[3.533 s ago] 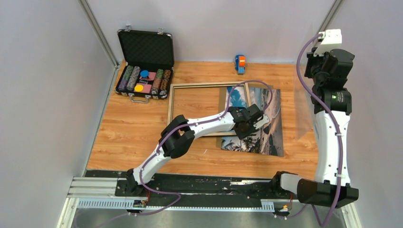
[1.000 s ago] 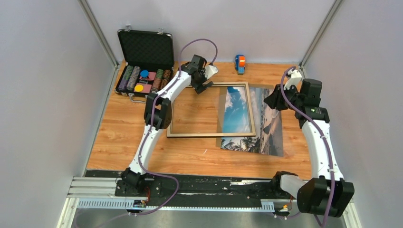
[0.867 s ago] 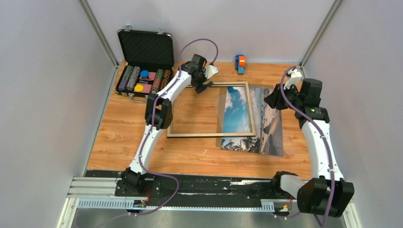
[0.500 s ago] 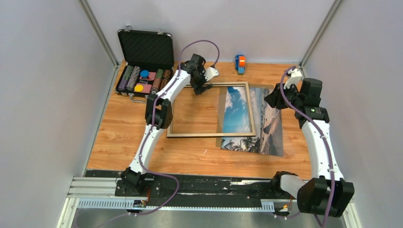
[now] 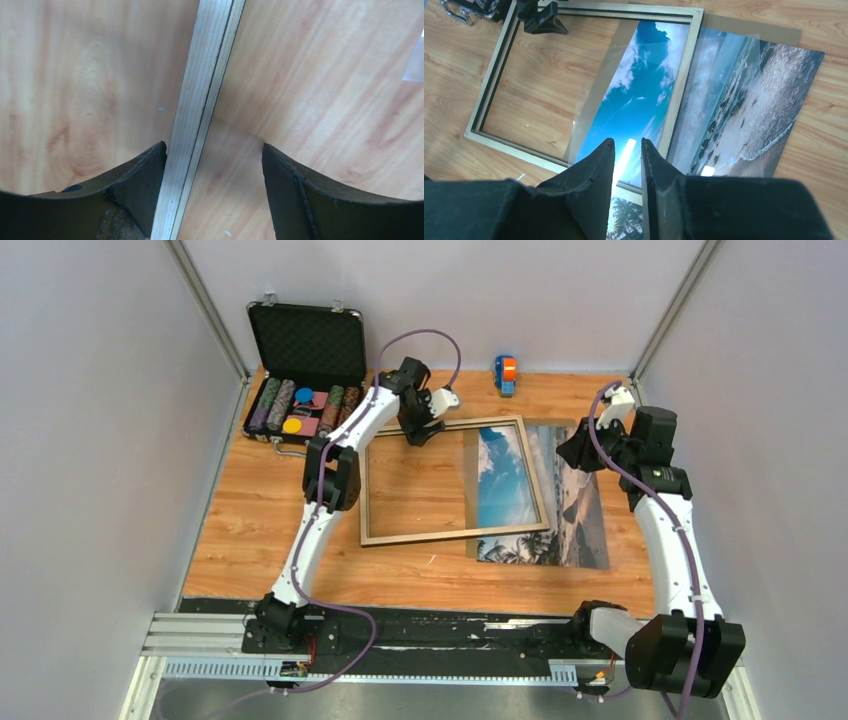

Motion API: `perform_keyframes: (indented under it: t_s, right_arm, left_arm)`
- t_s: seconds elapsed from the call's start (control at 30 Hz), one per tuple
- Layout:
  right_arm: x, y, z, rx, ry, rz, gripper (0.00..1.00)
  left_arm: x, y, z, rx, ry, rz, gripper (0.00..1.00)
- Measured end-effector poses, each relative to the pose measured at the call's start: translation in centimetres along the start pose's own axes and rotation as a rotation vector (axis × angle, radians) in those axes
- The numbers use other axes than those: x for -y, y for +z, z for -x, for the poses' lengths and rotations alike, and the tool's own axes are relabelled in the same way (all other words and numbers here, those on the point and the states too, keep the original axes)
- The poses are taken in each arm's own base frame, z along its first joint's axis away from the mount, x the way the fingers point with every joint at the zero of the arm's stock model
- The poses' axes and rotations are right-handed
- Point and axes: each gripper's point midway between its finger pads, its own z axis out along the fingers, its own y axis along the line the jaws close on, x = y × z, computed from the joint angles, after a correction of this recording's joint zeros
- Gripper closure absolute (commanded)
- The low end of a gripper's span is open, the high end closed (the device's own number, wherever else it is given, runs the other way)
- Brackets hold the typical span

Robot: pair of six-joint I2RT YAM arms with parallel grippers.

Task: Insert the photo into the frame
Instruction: Adjust the photo frame at the center of the board.

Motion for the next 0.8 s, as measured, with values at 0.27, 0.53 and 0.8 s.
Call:
perform_keyframes:
  t_s: [0.27,0.53,0.8]
  right_arm:
    - [0.0,0.1,-0.2,-0.003,0.001,0.000,0.76]
    - [0.8,0.6,-1.3,-0.024,-0.002,-0.019,0.78]
    - [1.7,1.2,-2.8,-0.060,-0.003,-0.045,0.79]
  left_arm:
    - [3.5,-0.7,-1.5,-0.038,-0.093,-0.111,0.38]
    - [3.4,-1.0,-2.2,-0.066,-0.155,-0.083,0.62]
    - [3.8,-1.9,-3.6,-0.075,-0.271,-0.106,0.97]
